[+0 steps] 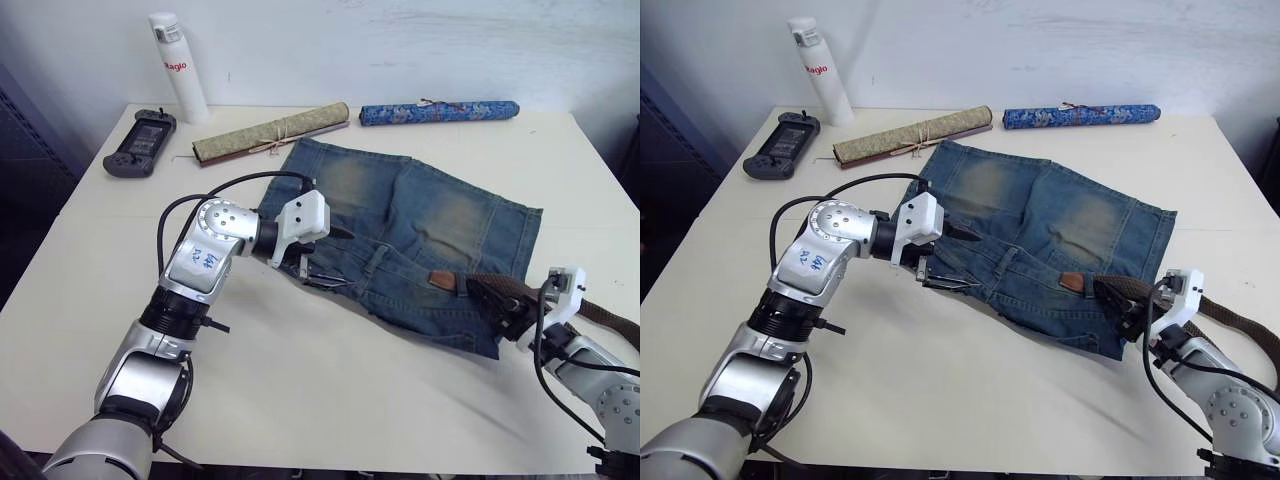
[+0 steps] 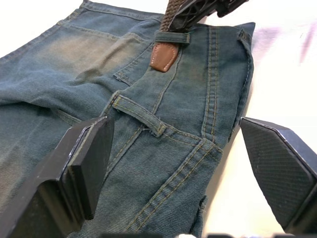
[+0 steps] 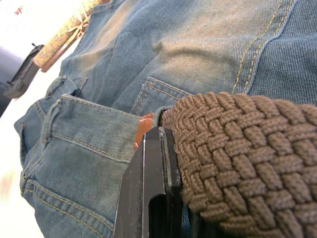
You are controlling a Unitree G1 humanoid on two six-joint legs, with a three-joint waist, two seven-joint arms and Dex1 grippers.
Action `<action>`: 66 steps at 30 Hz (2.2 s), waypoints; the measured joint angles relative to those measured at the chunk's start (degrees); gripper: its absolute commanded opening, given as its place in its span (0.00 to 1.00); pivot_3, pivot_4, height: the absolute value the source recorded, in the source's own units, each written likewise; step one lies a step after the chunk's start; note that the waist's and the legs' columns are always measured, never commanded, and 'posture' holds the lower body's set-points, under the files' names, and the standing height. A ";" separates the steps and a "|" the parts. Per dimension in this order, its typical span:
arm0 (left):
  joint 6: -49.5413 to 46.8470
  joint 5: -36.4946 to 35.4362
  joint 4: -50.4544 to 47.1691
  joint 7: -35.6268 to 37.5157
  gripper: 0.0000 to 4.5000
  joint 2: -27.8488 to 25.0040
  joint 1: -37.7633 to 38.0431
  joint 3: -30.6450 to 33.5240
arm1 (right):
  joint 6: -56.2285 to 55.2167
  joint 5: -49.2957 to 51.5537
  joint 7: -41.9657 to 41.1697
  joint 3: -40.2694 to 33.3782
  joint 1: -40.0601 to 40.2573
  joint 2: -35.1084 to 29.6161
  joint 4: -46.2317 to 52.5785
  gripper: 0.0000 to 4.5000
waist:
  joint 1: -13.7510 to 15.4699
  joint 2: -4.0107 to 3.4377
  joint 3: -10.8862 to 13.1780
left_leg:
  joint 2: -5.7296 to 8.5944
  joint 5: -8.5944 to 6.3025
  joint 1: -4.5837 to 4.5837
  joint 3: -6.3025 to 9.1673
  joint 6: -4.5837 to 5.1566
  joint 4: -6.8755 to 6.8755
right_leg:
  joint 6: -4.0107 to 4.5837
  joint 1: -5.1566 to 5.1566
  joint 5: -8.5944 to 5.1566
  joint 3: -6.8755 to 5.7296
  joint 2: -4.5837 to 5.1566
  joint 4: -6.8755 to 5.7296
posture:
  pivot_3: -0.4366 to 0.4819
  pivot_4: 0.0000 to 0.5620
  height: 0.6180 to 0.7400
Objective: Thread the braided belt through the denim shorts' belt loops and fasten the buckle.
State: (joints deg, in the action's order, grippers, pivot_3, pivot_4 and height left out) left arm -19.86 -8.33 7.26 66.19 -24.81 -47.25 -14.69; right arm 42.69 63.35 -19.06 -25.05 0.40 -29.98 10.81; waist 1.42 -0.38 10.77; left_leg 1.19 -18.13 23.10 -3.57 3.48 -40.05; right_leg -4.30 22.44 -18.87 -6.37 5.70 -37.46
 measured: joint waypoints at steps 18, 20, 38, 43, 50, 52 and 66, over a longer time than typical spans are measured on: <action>3.33 0.43 0.43 0.11 1.00 2.33 0.43 -3.02 | 5.26 8.14 8.29 -6.58 8.19 -0.45 11.54 0.99 | 0.11 -0.01 -0.01 | 0.04 0.00 0.02 0.03 0.00 0.01 | 0.00 0.01 0.00 0.01 0.06 0.03 | 0.48 0.27 0.56; 4.49 0.72 0.90 0.18 1.00 3.00 0.37 -3.83 | 4.40 10.36 11.01 -8.33 9.77 1.76 12.64 0.99 | 0.12 -0.01 -0.01 | 0.03 0.00 0.01 0.04 0.00 0.02 | 0.00 0.01 0.00 0.01 0.06 0.03 | 0.48 0.27 0.56; 7.90 2.31 4.28 0.86 1.00 4.42 -0.99 -4.95 | -12.37 23.30 24.02 -11.55 11.30 23.09 9.04 0.99 | -0.11 -0.07 -0.04 | 0.04 0.00 0.01 0.00 0.00 0.02 | 0.01 0.06 -0.01 0.11 0.05 -0.03 | 0.48 0.27 0.56; 7.33 2.40 4.21 0.87 1.00 4.58 -1.00 -4.98 | -15.23 24.39 23.68 -11.50 11.68 24.53 8.82 0.99 | -0.03 -0.08 -0.04 | 0.04 -0.01 0.01 0.00 0.01 0.02 | 0.01 0.07 -0.01 0.14 0.06 0.01 | 0.48 0.27 0.56; 7.17 2.42 4.13 0.88 1.00 4.64 -1.00 -4.98 | -17.65 27.50 22.64 -11.53 13.36 25.02 8.78 0.87 | -0.05 -0.09 -0.05 | 0.04 -0.01 0.01 0.00 0.01 0.03 | 0.03 0.11 -0.02 0.17 0.06 0.02 | 0.48 0.27 0.56; 7.17 2.56 4.14 0.89 1.00 4.62 -1.00 -4.99 | -17.78 28.30 22.57 -11.53 13.69 25.01 8.78 0.68 | -0.05 -0.09 -0.05 | 0.04 -0.01 0.01 0.00 0.01 0.03 | 0.04 0.12 -0.02 0.18 0.07 0.03 | 0.48 0.27 0.56; 7.18 3.18 4.11 0.87 1.00 4.51 -1.21 -5.07 | -16.31 22.81 21.51 -5.69 10.19 20.08 8.72 0.01 | -0.15 -0.10 -0.05 | 0.04 -0.01 0.01 -0.02 0.02 0.03 | 0.06 0.16 -0.03 0.22 0.07 0.04 | 0.48 0.27 0.56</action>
State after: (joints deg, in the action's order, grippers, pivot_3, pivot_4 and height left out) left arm -12.69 -5.16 11.37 67.06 -20.30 -48.46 -19.76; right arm 26.37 86.17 2.46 -30.73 10.59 -9.91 19.53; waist 1.28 -0.48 10.72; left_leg 1.23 -18.15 23.11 -3.59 3.50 -40.02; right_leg -4.24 22.60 -18.90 -6.15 5.77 -37.42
